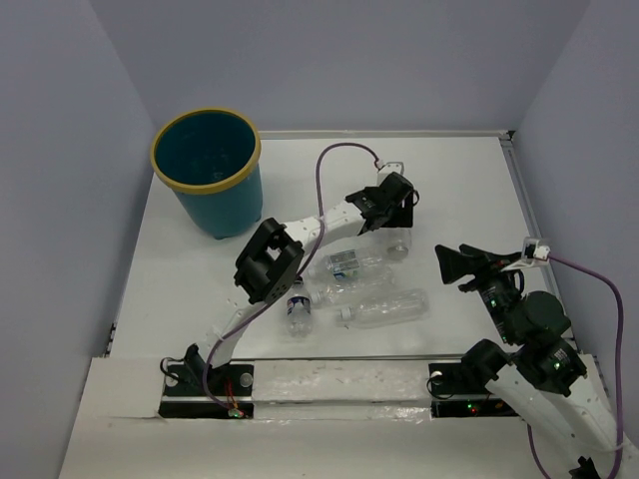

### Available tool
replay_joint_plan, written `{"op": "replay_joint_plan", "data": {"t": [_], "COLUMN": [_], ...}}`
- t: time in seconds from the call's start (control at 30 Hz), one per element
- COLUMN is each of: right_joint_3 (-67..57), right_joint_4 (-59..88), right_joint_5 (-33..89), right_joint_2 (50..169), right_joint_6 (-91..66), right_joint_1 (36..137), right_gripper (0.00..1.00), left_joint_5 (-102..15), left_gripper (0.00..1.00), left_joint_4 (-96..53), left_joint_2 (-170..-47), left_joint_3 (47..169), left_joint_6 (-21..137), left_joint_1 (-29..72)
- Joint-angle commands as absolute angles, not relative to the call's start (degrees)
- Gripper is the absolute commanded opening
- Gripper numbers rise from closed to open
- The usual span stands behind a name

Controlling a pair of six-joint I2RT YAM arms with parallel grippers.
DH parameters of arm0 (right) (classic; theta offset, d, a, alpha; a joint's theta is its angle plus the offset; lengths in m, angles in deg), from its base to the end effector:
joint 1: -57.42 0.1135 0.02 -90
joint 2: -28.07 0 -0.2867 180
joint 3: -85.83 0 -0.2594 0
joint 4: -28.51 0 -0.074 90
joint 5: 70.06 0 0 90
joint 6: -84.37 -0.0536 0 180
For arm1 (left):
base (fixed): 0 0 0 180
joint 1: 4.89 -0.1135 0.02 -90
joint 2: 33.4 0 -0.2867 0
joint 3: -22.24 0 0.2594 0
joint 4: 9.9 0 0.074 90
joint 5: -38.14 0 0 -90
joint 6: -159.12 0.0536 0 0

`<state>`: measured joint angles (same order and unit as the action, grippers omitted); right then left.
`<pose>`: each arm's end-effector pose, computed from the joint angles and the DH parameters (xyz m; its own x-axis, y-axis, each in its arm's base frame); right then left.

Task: Put the plastic bottles in the bin

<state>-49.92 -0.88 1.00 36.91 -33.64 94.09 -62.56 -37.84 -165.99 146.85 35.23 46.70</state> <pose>0.0682 0.0291 0.3209 -0.0694 0.5021 -0.8620 -0.3096 0.8106 0.4971 0.3641 -0.4432 0.2143 -0.6798 -0.0245 -0.7330 0.3584 0.8609 -0.3611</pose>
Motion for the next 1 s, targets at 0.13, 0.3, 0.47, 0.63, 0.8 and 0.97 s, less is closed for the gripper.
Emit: {"op": "replay_joint_plan", "data": {"t": [0.13, 0.3, 0.47, 0.63, 0.8, 0.97], "right_joint_3": [-47.92, -48.01, -48.45, -48.71, -48.98, -49.15], "right_joint_4": [1.07, 1.07, 1.77, 2.3, 3.0, 2.91], "right_joint_5": [3.85, 4.12, 4.91, 5.97, 6.76, 6.41], "right_joint_2": [37.21, 37.21, 38.26, 39.84, 40.81, 39.94], "right_joint_6": [-31.91, -32.17, -32.53, -32.26, -32.53, -32.26], "right_joint_1": [93.9, 93.9, 93.9, 93.9, 93.9, 93.9], "right_gripper": [0.8, 0.81, 0.81, 0.81, 0.82, 0.82], "left_joint_5": [-58.1, -52.74, -49.23, -45.63, -40.79, -41.75], "left_gripper": [0.52, 0.66, 0.92, 0.98, 0.99, 0.99], "left_joint_4": [-28.38, -33.1, -33.65, -31.82, -29.08, -32.59], "left_joint_2": [-163.66, -165.49, -165.85, -164.19, -163.92, -166.2], "left_joint_3": [150.04, 151.18, 149.17, 146.81, 145.21, 146.7], "left_joint_6": [36.68, 36.94, 39.58, 42.74, 42.84, 43.98], "left_joint_1": [44.86, 43.27, 43.62, 43.97, 44.06, 44.68]}}
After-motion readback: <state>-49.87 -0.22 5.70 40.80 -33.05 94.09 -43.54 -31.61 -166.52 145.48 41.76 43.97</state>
